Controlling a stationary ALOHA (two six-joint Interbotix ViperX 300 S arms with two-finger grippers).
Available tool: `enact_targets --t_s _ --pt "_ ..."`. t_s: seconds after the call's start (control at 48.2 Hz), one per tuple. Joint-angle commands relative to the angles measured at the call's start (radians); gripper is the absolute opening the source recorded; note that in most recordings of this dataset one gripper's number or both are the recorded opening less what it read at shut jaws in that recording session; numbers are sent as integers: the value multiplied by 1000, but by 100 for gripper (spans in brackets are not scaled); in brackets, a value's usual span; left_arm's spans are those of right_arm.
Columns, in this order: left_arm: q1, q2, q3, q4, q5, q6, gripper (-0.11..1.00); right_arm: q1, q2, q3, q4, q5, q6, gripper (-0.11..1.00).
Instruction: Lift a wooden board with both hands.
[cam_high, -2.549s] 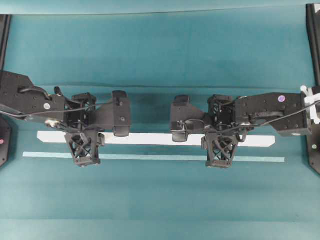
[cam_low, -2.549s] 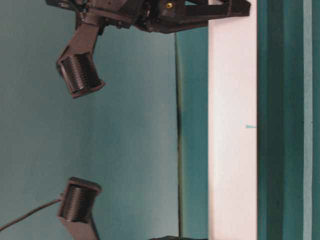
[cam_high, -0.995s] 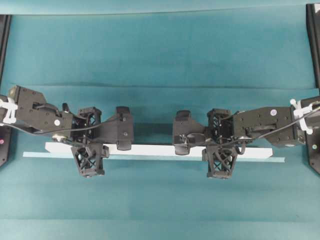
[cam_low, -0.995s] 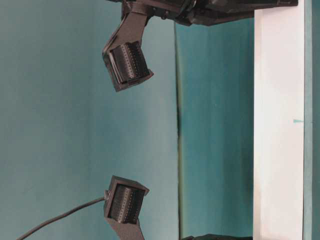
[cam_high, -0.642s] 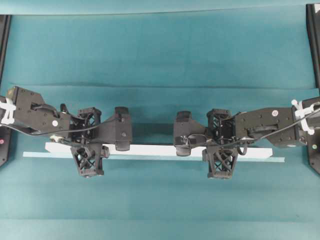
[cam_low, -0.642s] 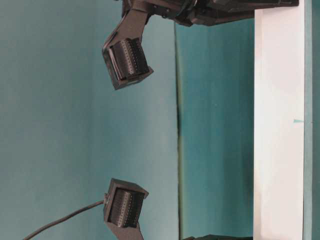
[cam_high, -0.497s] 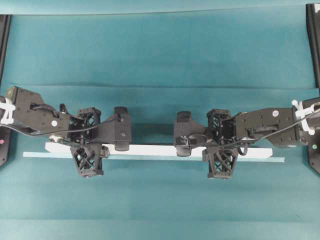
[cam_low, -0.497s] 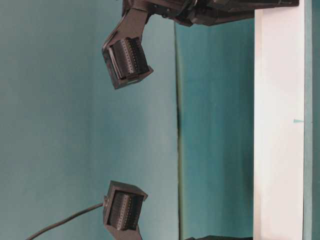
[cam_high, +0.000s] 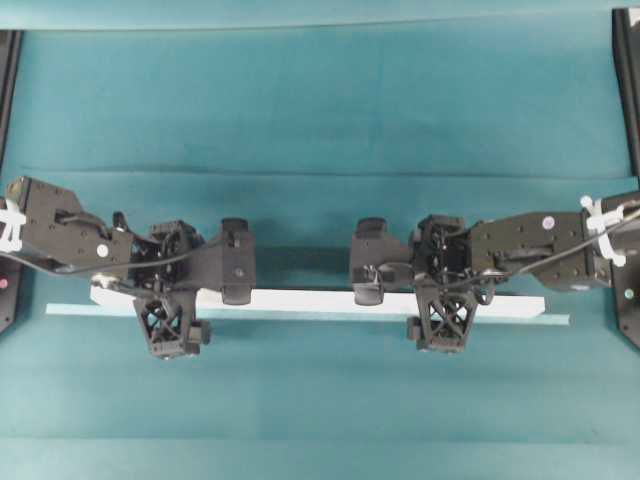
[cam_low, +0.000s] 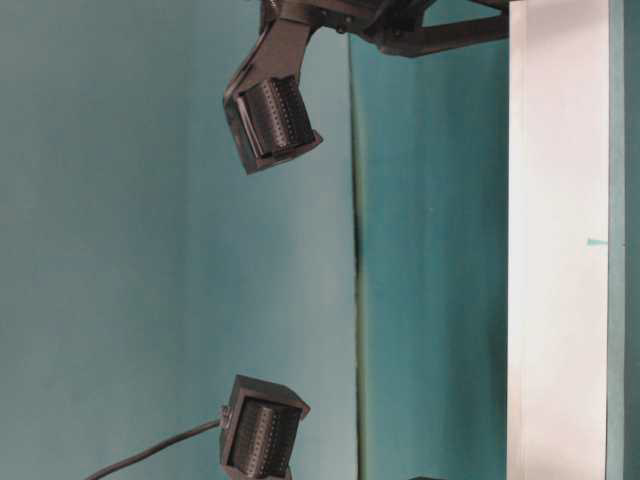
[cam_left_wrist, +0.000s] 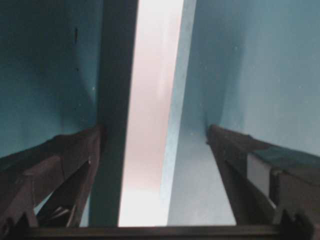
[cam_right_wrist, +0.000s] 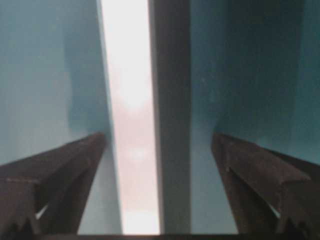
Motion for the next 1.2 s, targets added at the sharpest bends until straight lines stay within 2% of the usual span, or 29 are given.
enact_targets --t_s 0.0,0.166,0.518,0.891,1.181 --pt "8 -3 0 3 -5 -2 99 2 -3 -8 -2 -5 5 95" --pt "8 -29 -2 3 -2 5 100 0 -40 -12 -2 2 6 95" --pt "38 -184 2 3 21 14 100 -3 -199 5 -2 -2 6 95" --pt "38 -330 -2 3 52 20 100 -34 -360 34 -3 -5 6 95" --pt "40 -472 -9 3 12 23 99 -40 -508 67 -32 -49 3 95"
